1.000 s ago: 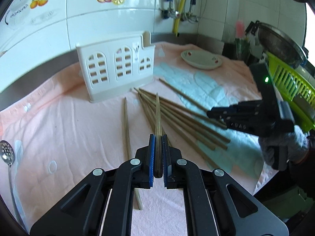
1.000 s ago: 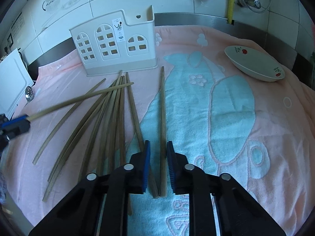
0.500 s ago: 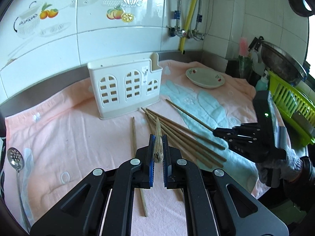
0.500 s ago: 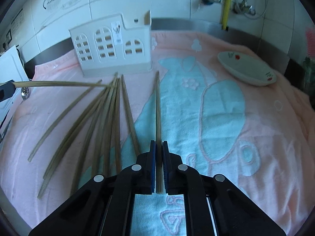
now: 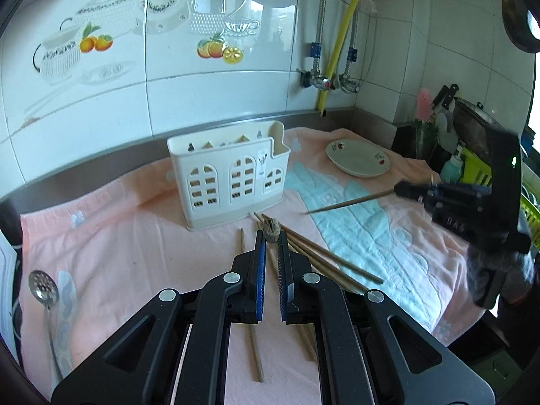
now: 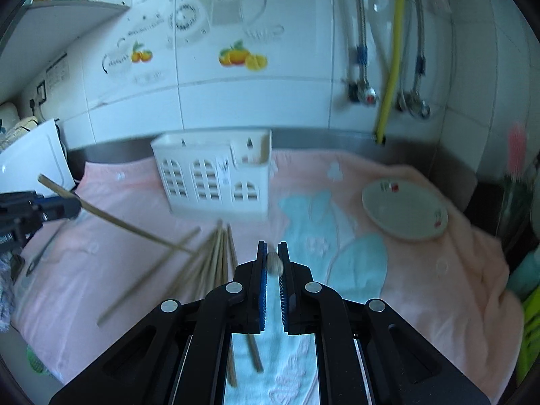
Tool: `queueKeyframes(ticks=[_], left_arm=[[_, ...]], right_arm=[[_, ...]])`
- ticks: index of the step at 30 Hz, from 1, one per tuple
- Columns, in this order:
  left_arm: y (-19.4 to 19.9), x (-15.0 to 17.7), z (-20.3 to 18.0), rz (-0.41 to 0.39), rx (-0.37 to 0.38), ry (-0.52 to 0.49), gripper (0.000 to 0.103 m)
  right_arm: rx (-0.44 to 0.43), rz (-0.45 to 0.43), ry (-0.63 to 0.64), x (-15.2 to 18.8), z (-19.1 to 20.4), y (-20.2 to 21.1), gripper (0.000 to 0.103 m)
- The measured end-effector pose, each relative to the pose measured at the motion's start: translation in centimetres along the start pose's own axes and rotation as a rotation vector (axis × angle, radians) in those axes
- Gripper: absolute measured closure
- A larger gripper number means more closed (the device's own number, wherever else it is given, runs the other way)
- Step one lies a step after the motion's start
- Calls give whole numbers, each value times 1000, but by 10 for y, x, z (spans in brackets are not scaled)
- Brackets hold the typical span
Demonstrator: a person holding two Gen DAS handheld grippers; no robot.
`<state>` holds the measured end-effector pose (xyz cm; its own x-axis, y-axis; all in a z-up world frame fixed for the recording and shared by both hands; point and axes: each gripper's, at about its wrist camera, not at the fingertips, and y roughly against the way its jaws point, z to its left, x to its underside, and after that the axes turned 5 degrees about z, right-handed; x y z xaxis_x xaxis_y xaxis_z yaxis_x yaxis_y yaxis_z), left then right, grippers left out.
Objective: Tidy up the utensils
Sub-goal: 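Lift the chopstick with the left gripper toward the white holder, then drop the chopstick into the holder and open the left gripper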
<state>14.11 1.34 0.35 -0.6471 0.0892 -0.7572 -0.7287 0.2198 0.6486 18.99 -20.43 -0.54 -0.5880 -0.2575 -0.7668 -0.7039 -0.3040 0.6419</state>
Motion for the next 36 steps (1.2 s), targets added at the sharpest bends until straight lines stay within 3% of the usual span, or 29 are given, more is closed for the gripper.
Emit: queueKeyframes(ticks=[12, 19, 27, 32, 36], left_arm=[[15, -51, 14, -30, -21, -4, 97], [49, -103, 22, -136, -74, -34, 97], [65, -157, 36, -222, -145, -32, 98], [37, -165, 49, -188, -196, -6, 98], [9, -161, 63, -138, -190, 32, 98]], right_arm=[[-60, 16, 97, -102, 3, 7, 97], [-65, 2, 116, -153, 2, 18, 97], [-71, 23, 124, -176, 5, 7, 97], [-75, 53, 133, -179, 10, -9, 97], [-85, 79, 140, -179, 14, -22, 97]])
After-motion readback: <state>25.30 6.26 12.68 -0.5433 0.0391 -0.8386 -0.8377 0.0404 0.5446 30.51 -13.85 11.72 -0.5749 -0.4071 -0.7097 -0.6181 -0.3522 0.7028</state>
